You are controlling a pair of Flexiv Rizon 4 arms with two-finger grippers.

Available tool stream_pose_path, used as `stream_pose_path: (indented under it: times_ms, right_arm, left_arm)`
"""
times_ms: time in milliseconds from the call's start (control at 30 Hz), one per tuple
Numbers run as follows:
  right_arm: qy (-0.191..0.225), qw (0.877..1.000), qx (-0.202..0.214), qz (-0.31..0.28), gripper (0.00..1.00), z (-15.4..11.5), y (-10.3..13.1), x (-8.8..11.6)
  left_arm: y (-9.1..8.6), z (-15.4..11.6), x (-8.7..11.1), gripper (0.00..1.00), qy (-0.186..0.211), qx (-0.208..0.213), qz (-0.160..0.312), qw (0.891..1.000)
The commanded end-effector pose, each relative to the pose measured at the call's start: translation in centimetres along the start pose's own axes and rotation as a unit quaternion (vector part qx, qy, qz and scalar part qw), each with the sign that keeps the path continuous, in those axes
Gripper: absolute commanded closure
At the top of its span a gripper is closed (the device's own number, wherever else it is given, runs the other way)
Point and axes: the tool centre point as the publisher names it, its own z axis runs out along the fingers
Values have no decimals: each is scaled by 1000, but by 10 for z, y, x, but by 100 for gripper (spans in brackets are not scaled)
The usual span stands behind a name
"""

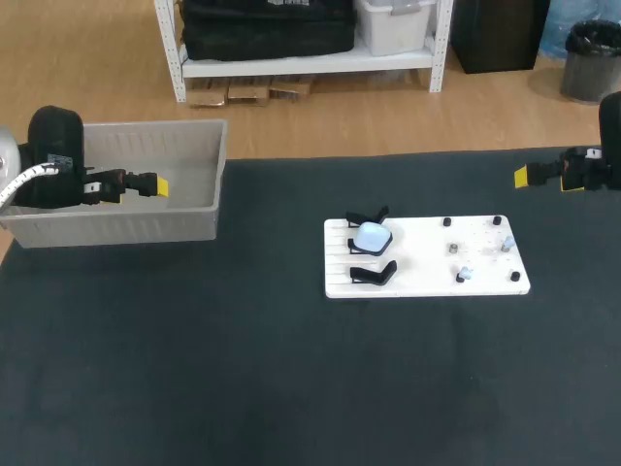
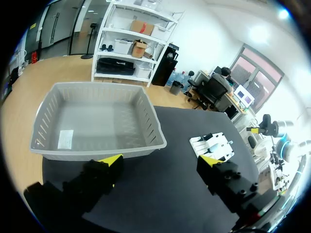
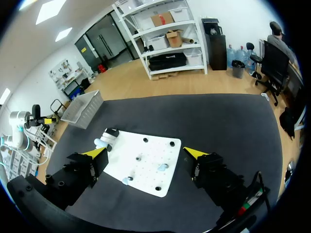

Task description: Pick up each earbud case from the left stands, insert the matching earbuds, close the lid, and place the case in the box.

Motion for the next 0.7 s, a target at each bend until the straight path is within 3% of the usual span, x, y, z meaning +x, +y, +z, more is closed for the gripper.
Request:
stream_pose_path:
  times_ms: [33, 500, 700]
  right_arm:
    - [0, 1000, -2, -1, 0, 0, -1, 0]
    - [0, 1000, -2, -1, 0, 0, -1, 0]
    - [0, 1000, -2, -1, 0, 0, -1, 0]
  left_arm:
    - [-1, 0, -2, 0, 4, -4, -1, 1000]
    - [-1, 0, -2, 0, 4, -4, -1, 1000]
    - [-5, 4, -3, 0, 9, 6, 30, 999]
